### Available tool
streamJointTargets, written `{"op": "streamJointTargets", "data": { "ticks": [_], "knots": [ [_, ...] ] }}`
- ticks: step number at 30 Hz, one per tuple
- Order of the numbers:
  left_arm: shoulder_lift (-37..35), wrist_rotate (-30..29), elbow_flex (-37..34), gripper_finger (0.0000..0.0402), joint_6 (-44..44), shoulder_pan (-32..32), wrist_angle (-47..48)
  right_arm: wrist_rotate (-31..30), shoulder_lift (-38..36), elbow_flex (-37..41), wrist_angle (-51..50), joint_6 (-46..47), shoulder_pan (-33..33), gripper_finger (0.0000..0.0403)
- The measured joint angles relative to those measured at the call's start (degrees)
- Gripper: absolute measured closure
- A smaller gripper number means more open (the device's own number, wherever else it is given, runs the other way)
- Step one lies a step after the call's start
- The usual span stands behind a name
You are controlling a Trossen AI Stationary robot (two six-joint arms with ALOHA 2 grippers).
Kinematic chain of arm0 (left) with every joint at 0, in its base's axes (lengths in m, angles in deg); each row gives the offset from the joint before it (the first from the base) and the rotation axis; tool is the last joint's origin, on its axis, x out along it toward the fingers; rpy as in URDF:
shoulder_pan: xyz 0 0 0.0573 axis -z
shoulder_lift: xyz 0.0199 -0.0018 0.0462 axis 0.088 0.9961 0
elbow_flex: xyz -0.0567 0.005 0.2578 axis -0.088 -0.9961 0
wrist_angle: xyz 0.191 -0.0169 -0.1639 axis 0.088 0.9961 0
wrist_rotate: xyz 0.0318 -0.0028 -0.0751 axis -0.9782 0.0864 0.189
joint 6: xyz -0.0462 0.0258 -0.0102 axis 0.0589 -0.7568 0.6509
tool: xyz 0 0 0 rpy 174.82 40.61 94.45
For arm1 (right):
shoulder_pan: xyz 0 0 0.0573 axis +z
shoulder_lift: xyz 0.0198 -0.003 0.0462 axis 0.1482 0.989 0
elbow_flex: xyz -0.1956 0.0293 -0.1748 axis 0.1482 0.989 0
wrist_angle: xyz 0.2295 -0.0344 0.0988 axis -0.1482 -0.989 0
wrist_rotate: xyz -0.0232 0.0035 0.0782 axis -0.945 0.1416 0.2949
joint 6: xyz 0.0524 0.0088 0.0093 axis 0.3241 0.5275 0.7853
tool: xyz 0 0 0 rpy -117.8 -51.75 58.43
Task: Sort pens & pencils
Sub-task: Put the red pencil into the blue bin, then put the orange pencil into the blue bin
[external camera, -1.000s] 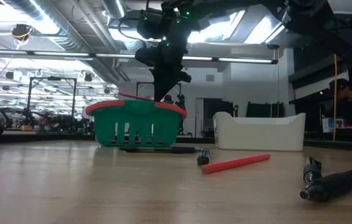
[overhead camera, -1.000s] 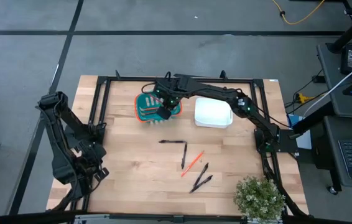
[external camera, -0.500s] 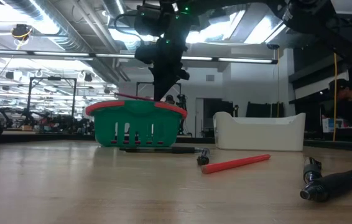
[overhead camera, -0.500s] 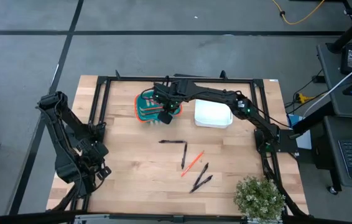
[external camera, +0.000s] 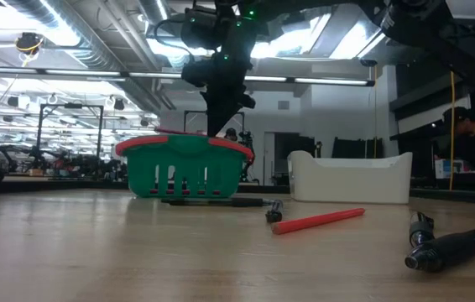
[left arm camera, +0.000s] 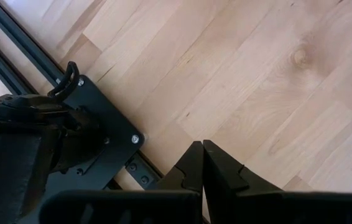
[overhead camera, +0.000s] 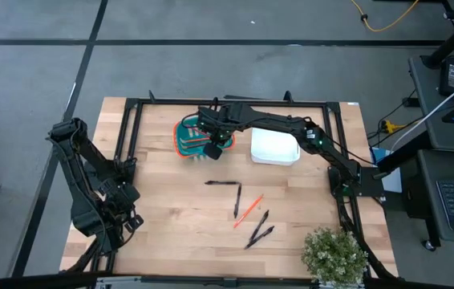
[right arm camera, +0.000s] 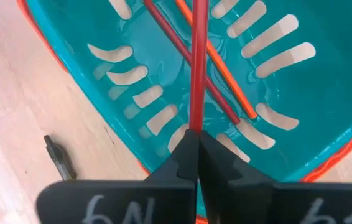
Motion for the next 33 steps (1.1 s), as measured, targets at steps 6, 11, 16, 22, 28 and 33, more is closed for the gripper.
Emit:
{"op": "streamJointTargets", "data": {
  "ticks": [6, 11, 16, 22, 28, 33],
  "knots": [
    [-0.01, 0.0, 0.0, 0.0401, 0.0, 0.0, 0.0, 0.65, 1.76, 0.27, 0.82, -0.08, 0.0, 0.0395],
    [-0.01, 0.0, 0.0, 0.0401, 0.0, 0.0, -0.07, 1.1, 2.59, 0.33, 1.86, -0.19, 0.0, 0.0394],
    [-0.01, 0.0, 0.0, 0.0401, -0.84, 0.0, 0.0, 1.08, 2.64, 0.18, 3.43, -1.38, 0.0, 0.0394],
    [-0.01, 0.0, 0.0, 0.0401, -1.16, 0.0, -0.02, 0.62, 2.17, 0.1, 5.18, -1.53, 0.02, 0.0394],
    [-0.01, 0.0, -0.02, 0.0401, -1.02, 0.0, -0.14, -6.48, 1.93, 0.09, 4.87, -2.1, 0.87, 0.0393],
    [-0.01, 0.0, -0.02, 0.0401, -0.87, 0.0, -0.92, -14.85, -0.38, 0.12, 4.25, -3.87, 2.5, 0.0393]
  ]
}}
